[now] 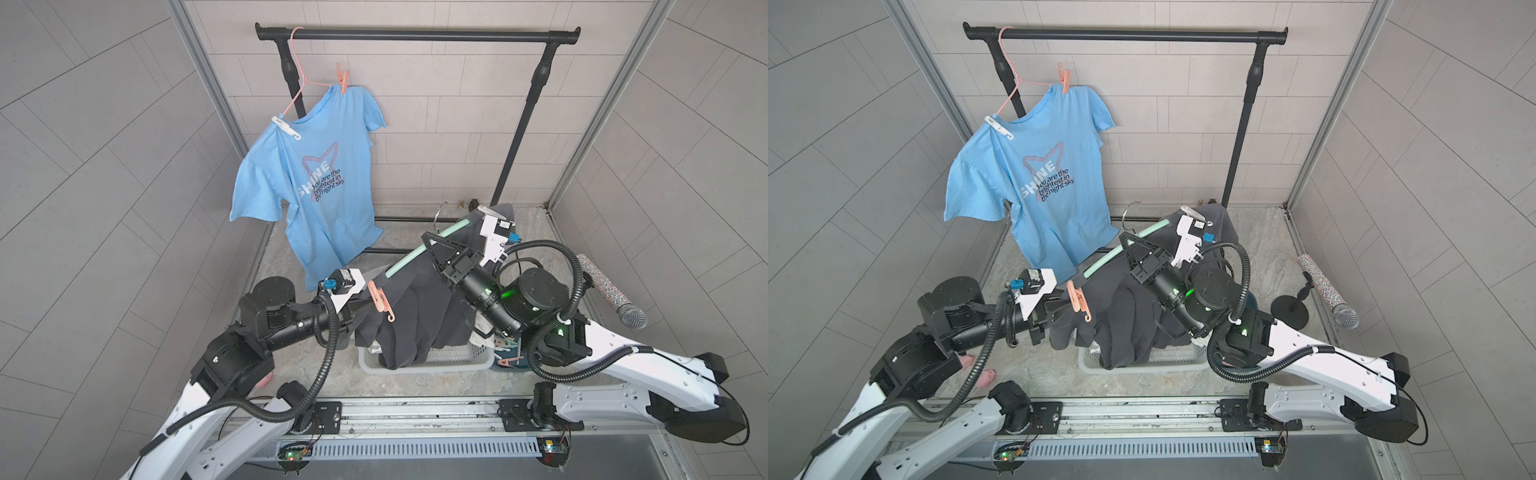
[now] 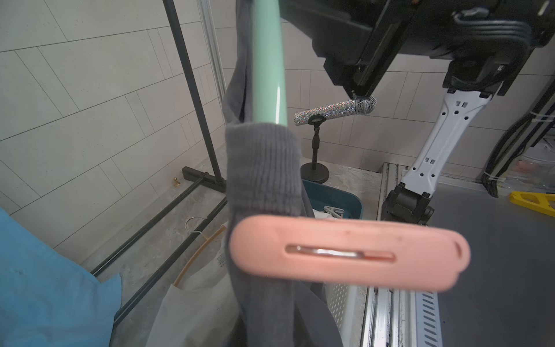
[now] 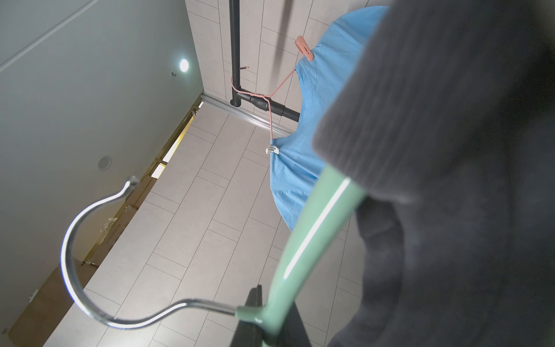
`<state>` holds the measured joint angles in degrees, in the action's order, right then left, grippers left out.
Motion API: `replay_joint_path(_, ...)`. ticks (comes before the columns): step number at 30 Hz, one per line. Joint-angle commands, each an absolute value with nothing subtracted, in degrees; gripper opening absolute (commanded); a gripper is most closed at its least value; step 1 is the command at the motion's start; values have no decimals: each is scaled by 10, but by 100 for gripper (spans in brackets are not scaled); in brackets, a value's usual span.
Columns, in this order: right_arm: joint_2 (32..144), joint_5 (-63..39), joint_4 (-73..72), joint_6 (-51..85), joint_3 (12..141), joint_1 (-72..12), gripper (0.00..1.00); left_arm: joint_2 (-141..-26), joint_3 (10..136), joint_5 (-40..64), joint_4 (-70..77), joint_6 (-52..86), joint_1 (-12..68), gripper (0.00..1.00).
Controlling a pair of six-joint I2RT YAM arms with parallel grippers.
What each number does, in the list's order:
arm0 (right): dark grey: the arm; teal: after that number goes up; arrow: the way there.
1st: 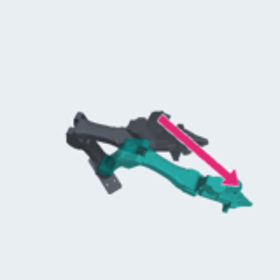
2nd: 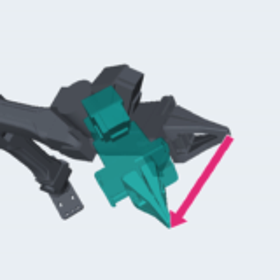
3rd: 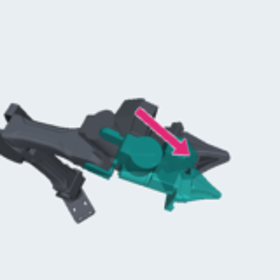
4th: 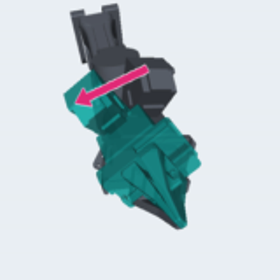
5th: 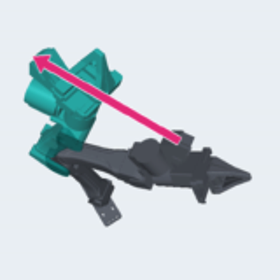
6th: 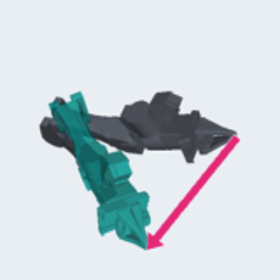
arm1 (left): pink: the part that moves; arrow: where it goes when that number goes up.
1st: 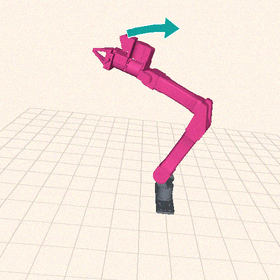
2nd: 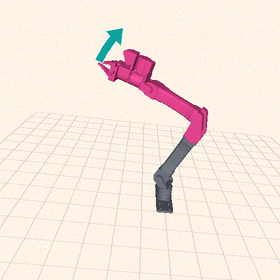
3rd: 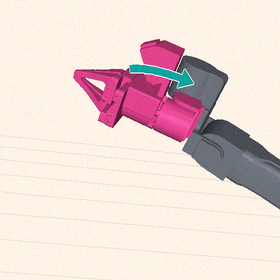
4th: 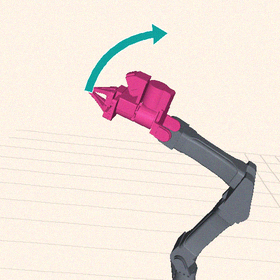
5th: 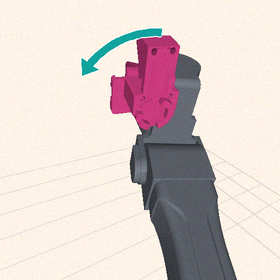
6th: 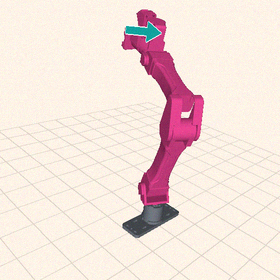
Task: Use clothespins to secure the t-shirt on both sides of the hanger
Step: Pick up the hanger from the basket, then hang the hanger on the clothesline.
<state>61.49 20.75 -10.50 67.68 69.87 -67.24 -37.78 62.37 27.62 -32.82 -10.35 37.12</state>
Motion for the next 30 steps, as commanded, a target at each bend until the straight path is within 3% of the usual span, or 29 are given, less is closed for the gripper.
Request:
replay_joint_path(1, 597, 198, -123, 634, 715, -675, 27, -360, 644, 262, -293, -87, 369, 0)
replay_joint_path(3, 586, 192, -112, 609, 711, -676, 48, -353, 661, 257, -303, -86, 369, 0)
replay_joint_path(8, 541, 143, -113, 508, 685, -675, 70, -366, 748, 247, -377, -80, 368, 0)
replay_joint_path(13, 475, 59, -101, 384, 650, -675, 73, -392, 840, 230, -443, -51, 368, 0)
replay_joint_path(16, 427, 62, -47, 305, 630, -675, 74, -414, 900, 220, -482, -36, 368, 0)
replay_joint_path(21, 365, 270, 72, 188, 582, -675, 76, -458, 998, 223, -521, 21, 368, 0)
replay_joint_path(25, 353, 353, 88, 88, 527, -674, 80, -486, 1068, 244, -544, 45, 368, 0)
replay_joint_path(30, 388, 247, 91, 30, 487, -667, 86, -514, 1146, 251, -537, 69, 372, 0)
